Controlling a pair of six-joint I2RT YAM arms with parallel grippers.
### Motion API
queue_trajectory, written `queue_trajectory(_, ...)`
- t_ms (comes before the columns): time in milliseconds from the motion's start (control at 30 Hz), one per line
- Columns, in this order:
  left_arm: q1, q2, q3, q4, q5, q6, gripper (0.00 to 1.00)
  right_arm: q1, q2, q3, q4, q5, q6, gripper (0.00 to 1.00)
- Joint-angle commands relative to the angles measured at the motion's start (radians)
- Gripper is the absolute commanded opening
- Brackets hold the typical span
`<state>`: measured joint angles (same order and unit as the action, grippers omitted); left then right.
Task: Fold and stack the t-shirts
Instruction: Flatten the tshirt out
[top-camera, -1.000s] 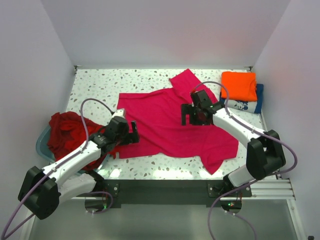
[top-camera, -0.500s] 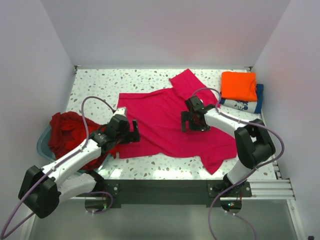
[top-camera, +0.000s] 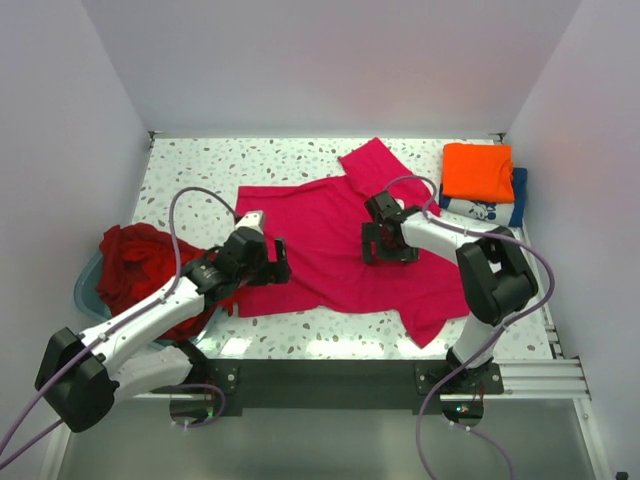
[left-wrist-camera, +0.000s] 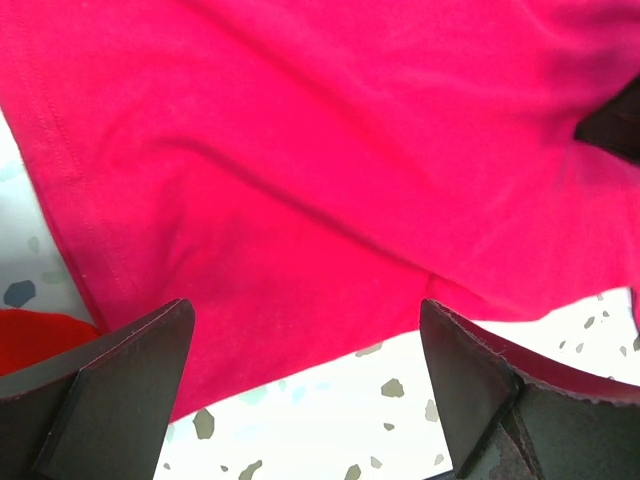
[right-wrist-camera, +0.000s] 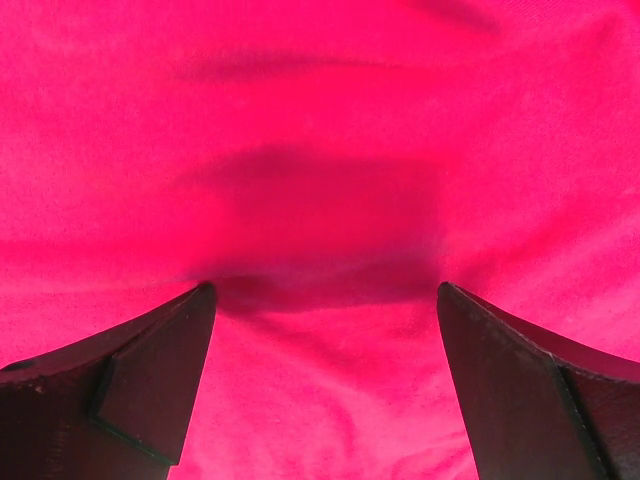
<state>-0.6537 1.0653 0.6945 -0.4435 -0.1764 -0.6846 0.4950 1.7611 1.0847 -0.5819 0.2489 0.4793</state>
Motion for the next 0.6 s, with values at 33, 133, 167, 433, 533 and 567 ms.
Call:
queue_trajectory(33,-0.047,-0.005,0.019,-0.003,-0.020,-0.012,1.00,-0.035,0.058,-0.009,-0.024,0.093,0.015,0.97)
queue_trajectory(133,-0.092,0.002,-0.004,0.012,-0.025,-0.038,1.00,-0.070,0.054,-0.003,-0.029,0.089,0.009,0.97)
queue_trajectory(167,-0.106,0.007,-0.006,0.018,-0.029,-0.046,1.00,-0.085,0.052,0.001,-0.030,0.084,0.005,0.97)
queue_trajectory(433,-0.236,0.084,-0.018,0.022,-0.089,-0.124,1.00,-0.194,0.037,0.009,-0.030,0.043,-0.031,0.98)
queue_trajectory(533,-0.238,0.085,-0.038,0.012,-0.109,-0.156,1.00,-0.204,0.031,0.018,-0.035,0.033,-0.044,0.98)
queue_trajectory(567,-0.239,0.085,-0.042,-0.004,-0.115,-0.168,1.00,-0.204,0.029,0.026,-0.036,0.029,-0.045,0.98)
